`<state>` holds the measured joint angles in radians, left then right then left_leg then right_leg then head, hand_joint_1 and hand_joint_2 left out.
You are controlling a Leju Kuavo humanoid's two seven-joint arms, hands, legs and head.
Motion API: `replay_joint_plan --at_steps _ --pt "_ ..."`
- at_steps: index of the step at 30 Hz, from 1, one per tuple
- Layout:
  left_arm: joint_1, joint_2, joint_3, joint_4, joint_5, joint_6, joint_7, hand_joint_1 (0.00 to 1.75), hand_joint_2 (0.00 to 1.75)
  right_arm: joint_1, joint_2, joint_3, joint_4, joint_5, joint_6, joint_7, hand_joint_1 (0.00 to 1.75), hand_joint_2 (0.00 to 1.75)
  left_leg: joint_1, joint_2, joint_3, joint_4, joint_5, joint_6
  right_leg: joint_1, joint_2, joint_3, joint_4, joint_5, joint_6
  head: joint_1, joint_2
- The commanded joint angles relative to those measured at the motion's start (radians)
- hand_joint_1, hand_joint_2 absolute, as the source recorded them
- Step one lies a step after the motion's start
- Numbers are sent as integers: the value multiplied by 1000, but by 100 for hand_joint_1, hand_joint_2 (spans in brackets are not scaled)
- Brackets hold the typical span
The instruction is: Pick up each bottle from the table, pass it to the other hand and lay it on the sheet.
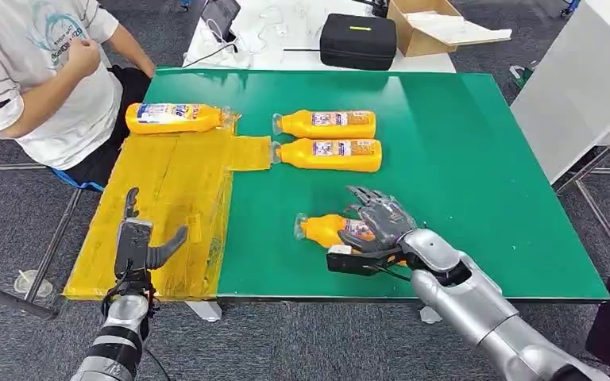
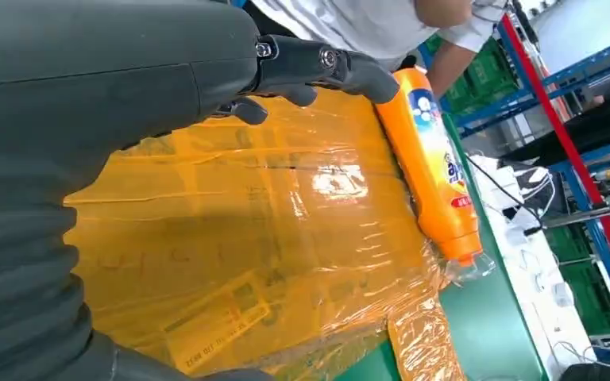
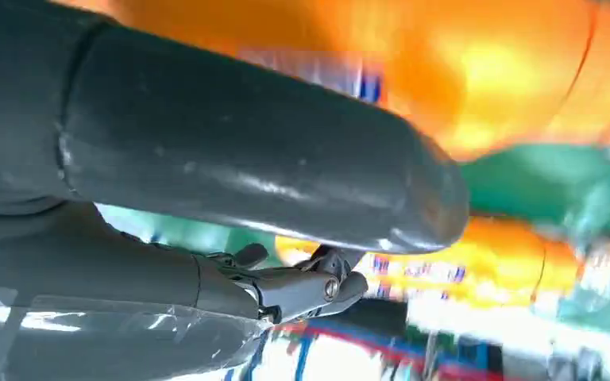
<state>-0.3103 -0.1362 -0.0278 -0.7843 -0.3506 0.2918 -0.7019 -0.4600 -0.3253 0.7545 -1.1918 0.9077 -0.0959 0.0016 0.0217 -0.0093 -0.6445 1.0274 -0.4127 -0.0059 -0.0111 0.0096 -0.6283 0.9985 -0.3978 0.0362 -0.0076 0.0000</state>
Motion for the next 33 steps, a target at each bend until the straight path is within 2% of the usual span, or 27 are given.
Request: replay_joint_plan --at_steps 1,3,4,8,9,14,17,18,19,20,22,23,25,26,27,31,33 --pt "15 -23 65 -22 -44 -13 4 0 175 202 222 -243 -185 189 -269 25 0 175 0 3 3 -1 -1 0 1 2 2 -1 -1 -1 0 0" --pt "14 -24 66 -21 -46 -14 4 0 175 204 221 -251 -189 192 -265 24 0 175 0 4 6 -1 -3 1 0 2 5 0 -2 -2 0 0" --pt "14 -25 68 -22 -48 -15 4 0 175 204 224 -259 -187 194 -261 21 0 175 0 2 2 -1 -1 0 0 1 0 0 -1 -1 0 0" --pt "13 -25 72 -21 -51 -17 4 0 175 202 227 -272 -176 196 -257 9 0 175 0 0 0 -1 0 1 0 0 -1 0 -1 -1 0 0" --pt "12 -26 73 -21 -52 -18 4 0 175 205 235 -284 -179 219 -305 -2 0 175 0 1 2 0 -1 1 0 0 1 0 -1 -1 0 0" --pt "12 -27 73 -20 -54 -18 4 0 175 211 241 -285 -184 222 -308 -2 0 175 -1 1 3 -1 -1 1 0 0 2 0 -1 -1 0 0" --pt "1 -33 74 -7 -61 -19 4 0 175 243 294 -338 -225 260 -462 -38 0 175 0 0 0 -1 0 0 0 -1 0 0 -1 -1 0 0" --pt "-1 -35 74 -4 -62 -18 4 0 175 251 300 -343 -235 264 -473 -40 0 175 -1 0 5 -1 -2 1 0 -2 5 0 -3 -2 0 0" --pt "-2 -36 71 -2 -62 -16 4 0 175 266 315 -351 -256 251 -514 -67 40 175 -1 0 1 -1 -1 0 0 -1 0 0 -1 -1 0 0" --pt "-4 -37 68 5 -64 -16 4 0 175 282 320 -360 -269 272 -537 -71 175 175 -1 1 3 -1 -2 1 0 -1 2 0 -2 -2 0 0" --pt "-3 -35 66 9 -63 -7 4 0 175 293 329 -369 -271 233 -506 -74 171 175 0 0 1 -1 -1 1 0 -1 1 0 -1 -1 0 0" --pt "-2 -32 64 9 -61 -9 4 0 175 293 332 -375 -262 242 -507 -75 0 175 0 0 4 -1 -2 1 0 -1 3 0 -2 -2 0 0" --pt "-1 -29 63 11 -62 -10 4 0 175 294 336 -381 -247 253 -502 -71 0 175 0 0 2 -1 -1 1 0 -1 1 0 -1 -1 0 0" --pt "-1 -28 64 13 -62 -11 4 0 175 294 338 -385 -241 265 -501 -66 0 175 -1 1 7 -2 -2 2 0 -2 6 -1 -2 -2 0 0" --pt "0 -26 64 14 -63 -11 4 0 175 296 338 -384 -239 265 -501 -66 0 175 0 1 2 -1 -1 1 0 -1 1 0 -1 -1 0 0" --pt "-3 -26 69 29 -73 -13 4 0 175 286 343 -399 -217 290 -511 -61 0 175 0 1 1 -1 0 0 0 0 0 0 -1 -1 0 0" --pt "-3 -27 67 29 -74 -13 4 0 175 285 342 -403 -219 293 -515 -60 0 175 -1 1 5 -2 -1 1 0 -1 4 -1 -2 -2 0 0"
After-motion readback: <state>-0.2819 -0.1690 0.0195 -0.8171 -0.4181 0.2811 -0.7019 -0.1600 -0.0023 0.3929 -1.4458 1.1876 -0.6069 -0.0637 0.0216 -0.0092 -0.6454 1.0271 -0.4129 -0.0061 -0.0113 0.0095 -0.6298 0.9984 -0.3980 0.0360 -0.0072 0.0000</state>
